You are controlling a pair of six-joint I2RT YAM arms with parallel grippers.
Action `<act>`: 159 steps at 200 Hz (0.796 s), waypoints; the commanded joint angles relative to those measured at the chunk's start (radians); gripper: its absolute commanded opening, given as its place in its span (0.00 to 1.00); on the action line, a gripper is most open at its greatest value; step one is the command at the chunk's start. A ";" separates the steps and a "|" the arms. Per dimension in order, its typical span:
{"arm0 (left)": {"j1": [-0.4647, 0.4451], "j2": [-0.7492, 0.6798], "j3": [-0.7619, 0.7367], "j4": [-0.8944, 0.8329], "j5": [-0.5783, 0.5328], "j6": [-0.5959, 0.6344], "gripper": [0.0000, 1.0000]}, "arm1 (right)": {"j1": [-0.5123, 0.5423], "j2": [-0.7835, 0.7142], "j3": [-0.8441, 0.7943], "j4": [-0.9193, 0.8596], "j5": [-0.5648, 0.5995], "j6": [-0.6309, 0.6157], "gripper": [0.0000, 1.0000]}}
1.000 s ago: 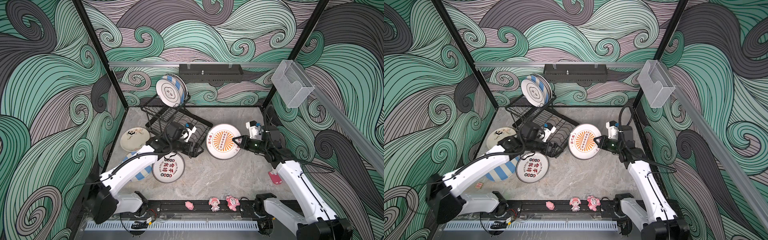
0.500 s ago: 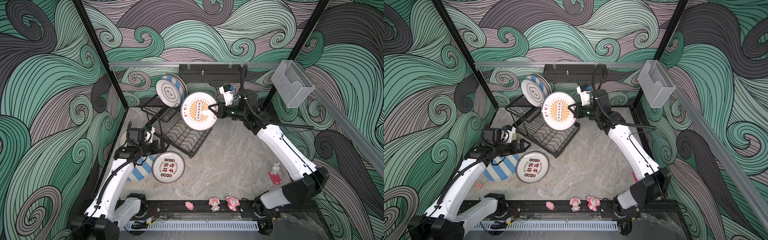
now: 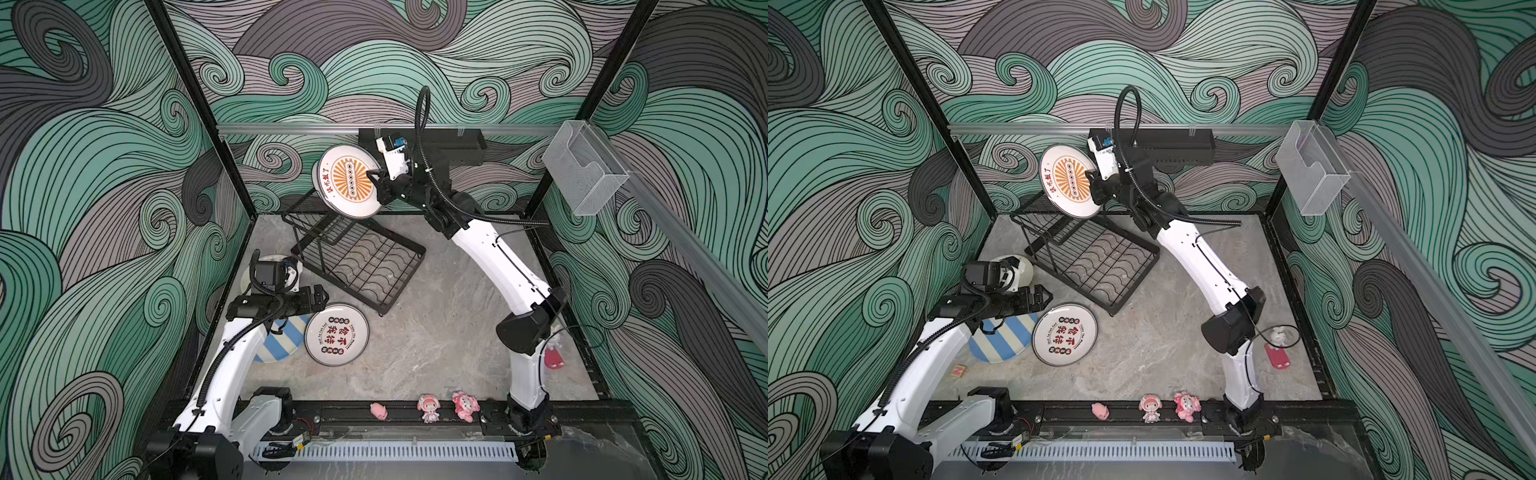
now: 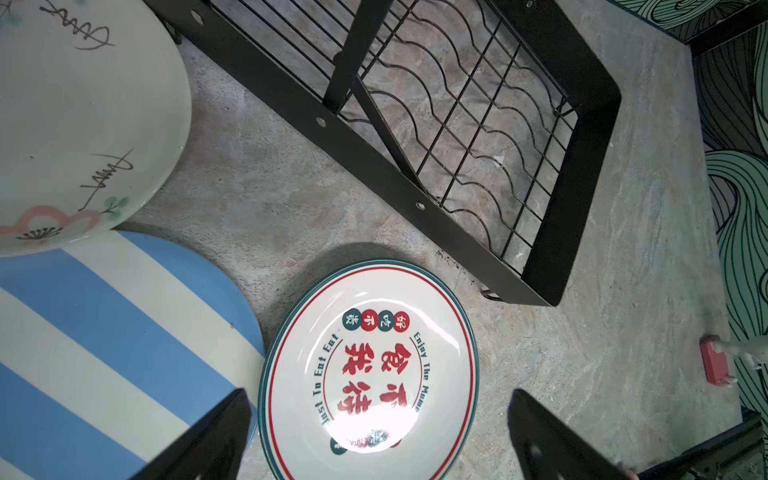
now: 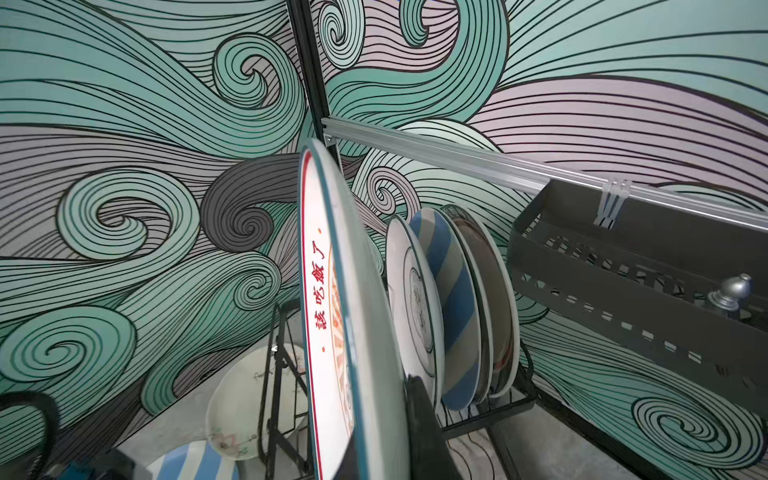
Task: Load the plates into the dish rack
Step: 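Carry the sunburst plate to the rack and lower it into a front slot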
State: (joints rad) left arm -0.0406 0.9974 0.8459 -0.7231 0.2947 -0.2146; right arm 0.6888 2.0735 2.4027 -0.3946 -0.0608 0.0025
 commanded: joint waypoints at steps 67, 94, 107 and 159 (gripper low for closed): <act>0.004 -0.002 -0.005 -0.014 0.032 0.034 0.99 | 0.025 0.118 0.065 0.303 0.158 -0.067 0.00; 0.004 0.001 -0.004 -0.006 0.044 0.033 0.99 | 0.026 0.156 0.098 0.332 0.168 -0.082 0.00; 0.004 0.004 -0.007 -0.005 0.047 0.033 0.99 | 0.027 0.179 0.121 0.331 0.175 -0.090 0.00; 0.004 0.005 -0.006 -0.008 0.047 0.037 0.99 | 0.042 0.233 0.126 0.368 0.215 -0.114 0.00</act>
State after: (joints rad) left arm -0.0406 0.9977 0.8459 -0.7216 0.3264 -0.1921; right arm 0.7193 2.2902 2.5011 -0.1196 0.1200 -0.0978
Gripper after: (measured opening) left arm 0.987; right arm 0.105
